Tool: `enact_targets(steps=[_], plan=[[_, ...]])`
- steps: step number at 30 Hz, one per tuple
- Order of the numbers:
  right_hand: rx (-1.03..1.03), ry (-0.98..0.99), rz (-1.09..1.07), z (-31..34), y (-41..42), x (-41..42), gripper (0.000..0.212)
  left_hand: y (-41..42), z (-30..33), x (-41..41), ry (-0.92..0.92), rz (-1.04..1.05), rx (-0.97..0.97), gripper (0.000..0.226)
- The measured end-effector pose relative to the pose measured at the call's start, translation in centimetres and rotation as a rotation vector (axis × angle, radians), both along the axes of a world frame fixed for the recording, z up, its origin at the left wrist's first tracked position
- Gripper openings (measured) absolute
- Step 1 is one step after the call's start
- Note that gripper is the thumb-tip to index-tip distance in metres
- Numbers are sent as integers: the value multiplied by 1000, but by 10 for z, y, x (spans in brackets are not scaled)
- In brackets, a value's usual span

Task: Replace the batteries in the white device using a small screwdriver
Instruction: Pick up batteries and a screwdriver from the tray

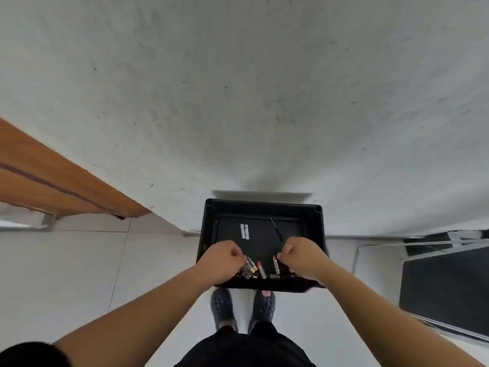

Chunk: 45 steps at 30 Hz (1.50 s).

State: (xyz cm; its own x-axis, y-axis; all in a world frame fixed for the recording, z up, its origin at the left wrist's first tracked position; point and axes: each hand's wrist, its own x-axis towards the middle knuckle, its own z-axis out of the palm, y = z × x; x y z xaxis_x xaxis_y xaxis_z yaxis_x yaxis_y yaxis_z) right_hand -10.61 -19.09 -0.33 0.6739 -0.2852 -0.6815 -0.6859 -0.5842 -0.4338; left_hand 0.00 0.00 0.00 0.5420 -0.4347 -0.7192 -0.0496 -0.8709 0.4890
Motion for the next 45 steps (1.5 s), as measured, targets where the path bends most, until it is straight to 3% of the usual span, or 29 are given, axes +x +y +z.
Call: enact_targets(steps=[3,12,21,27,34,37,41,45], plan=[[-82,-53,-90,-24,-11,21,20,-23,-25,12,-101,-35,57,23],[-303,-60,-78,-70,-16,43,30,-66,-66,23,-285,214,162,60],[-366,-16,-3,-88,-16,55,11,-75,-83,33,-369,129,215,28],[-372,6,-4,-88,-14,58,11,-77,-87,35,-357,71,222,9],[-338,-41,-30,-84,-11,57,16,-72,-85,36,-359,69,168,1],[-288,-76,-46,-77,-8,54,12,-64,-78,34,-325,77,103,5],[-161,-93,-64,-59,-1,48,24,-45,-60,32,-201,13,-6,19],[-91,-59,-49,-38,10,36,6,-20,-37,19,156,263,-166,20]])
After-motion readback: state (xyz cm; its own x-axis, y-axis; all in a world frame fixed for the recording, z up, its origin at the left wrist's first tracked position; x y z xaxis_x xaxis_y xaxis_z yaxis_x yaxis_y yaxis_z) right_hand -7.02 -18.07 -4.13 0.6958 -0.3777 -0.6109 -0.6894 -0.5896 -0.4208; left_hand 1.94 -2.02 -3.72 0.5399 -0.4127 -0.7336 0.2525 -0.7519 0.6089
